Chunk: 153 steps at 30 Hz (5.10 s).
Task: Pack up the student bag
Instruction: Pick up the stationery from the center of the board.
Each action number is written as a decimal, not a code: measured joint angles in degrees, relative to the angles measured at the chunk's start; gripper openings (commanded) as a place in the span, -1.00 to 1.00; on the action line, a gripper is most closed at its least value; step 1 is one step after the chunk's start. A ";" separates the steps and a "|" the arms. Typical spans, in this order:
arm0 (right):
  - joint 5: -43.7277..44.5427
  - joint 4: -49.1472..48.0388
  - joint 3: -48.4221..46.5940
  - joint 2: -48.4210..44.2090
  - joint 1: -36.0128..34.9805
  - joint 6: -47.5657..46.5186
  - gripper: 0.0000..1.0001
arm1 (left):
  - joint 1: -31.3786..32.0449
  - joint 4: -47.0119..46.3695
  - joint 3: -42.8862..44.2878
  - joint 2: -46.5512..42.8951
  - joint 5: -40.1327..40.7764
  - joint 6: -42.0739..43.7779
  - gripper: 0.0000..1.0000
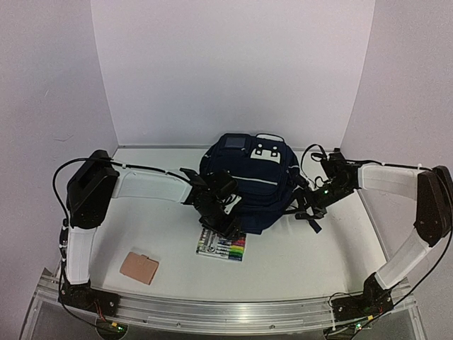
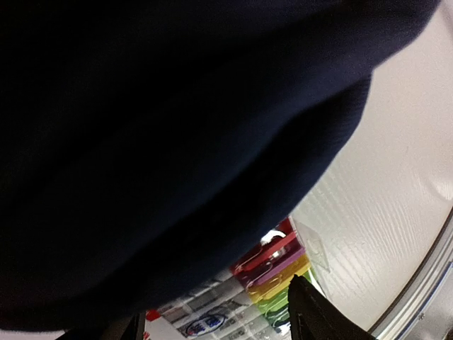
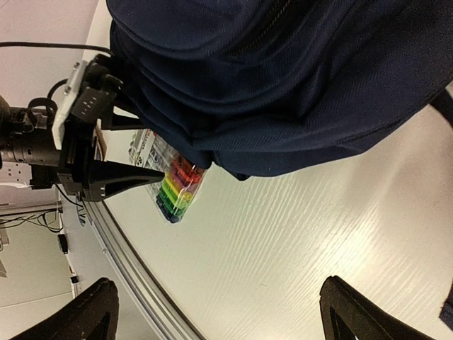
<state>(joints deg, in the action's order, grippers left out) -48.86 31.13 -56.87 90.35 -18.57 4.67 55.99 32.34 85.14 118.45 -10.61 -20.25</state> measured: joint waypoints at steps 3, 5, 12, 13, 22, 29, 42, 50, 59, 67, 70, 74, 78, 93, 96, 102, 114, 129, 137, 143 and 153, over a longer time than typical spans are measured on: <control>0.13 -2.49 0.97 0.00 -3.45 2.16 0.95 | -0.20 -2.27 -7.40 -5.65 1.63 -6.63 0.58; 0.06 -5.21 1.47 0.08 -5.65 4.24 0.95 | -0.34 -3.82 -11.60 -9.41 2.48 -11.93 0.59; -0.10 -14.86 4.28 2.42 -11.30 10.61 0.84 | -0.45 -12.50 -26.40 -20.81 7.16 -30.50 0.57; -0.23 -16.12 4.78 3.25 -11.85 11.41 0.79 | -0.50 -13.41 -28.53 -22.10 7.85 -32.61 0.55; -2.05 -25.06 5.93 11.58 -14.50 14.96 0.68 | -1.80 -27.63 -39.65 -23.34 6.06 -42.95 0.31; 0.74 -24.21 4.12 11.44 -14.60 10.98 0.69 | -2.01 -32.81 -37.63 -19.45 4.57 -44.13 0.28; 2.27 -23.26 -5.80 18.56 -15.20 4.05 0.59 | 0.05 -25.57 -35.45 -22.96 10.97 -48.11 0.48; 2.90 -21.33 -5.00 11.35 -15.30 3.18 0.58 | 10.23 -21.66 -34.83 -23.65 12.48 -50.42 0.47; 4.26 -19.51 -3.58 6.31 -15.76 1.29 0.44 | 8.95 -25.26 -32.61 -17.73 12.31 -50.19 0.40; 4.36 -19.90 -3.40 10.42 -19.94 1.41 0.28 | 4.31 -33.28 -32.67 -15.17 10.40 -50.32 0.38; 4.61 -19.99 -3.40 14.43 -20.91 1.41 0.28 | 3.04 -35.41 -32.85 -14.64 10.32 -50.40 0.38; 6.15 -20.05 -3.51 17.48 -20.83 1.15 0.40 | 1.43 -36.33 -33.12 -14.53 10.38 -50.35 0.38; 9.07 -20.55 -4.80 17.55 -20.94 0.27 0.49 | 1.09 -36.99 -33.56 -14.65 10.38 -50.33 0.40; 13.73 -21.26 -6.50 19.45 -20.59 -1.39 0.34 | 2.36 -41.67 -38.09 -17.08 11.90 -50.69 0.42; 10.18 -22.09 -6.61 21.72 -20.50 -0.47 0.24 | 3.14 -44.10 -38.14 -15.97 11.69 -51.41 0.36; 5.96 -22.23 -6.64 23.02 -18.91 3.57 -0.60 | 3.97 -50.17 -37.30 -12.53 10.59 -53.38 0.31; 5.90 -17.82 -6.48 20.06 -17.96 9.12 -1.00 | 3.84 -51.90 -36.33 -11.57 11.11 -53.26 0.59; 1.74 -17.53 -7.40 8.44 -20.33 12.37 -1.00 | 4.56 -59.28 -48.83 -28.73 15.19 -47.75 0.56; -0.86 -21.23 -9.12 8.44 -20.31 16.42 -0.99 | 4.58 -71.40 -49.73 -28.67 14.29 -45.17 -0.37; -1.50 -22.19 -10.97 8.44 -19.32 16.29 0.01 | 4.64 -78.38 -50.43 -29.19 16.20 -46.08 -0.99; 16.57 -11.13 -29.22 9.40 -14.82 -12.77 0.42 | 4.74 -67.55 -51.77 -37.85 23.92 -47.06 -1.00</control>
<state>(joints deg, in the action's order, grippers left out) -32.29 20.00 -86.09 99.74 -33.39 -8.10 60.73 -35.22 33.37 80.60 13.31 -67.32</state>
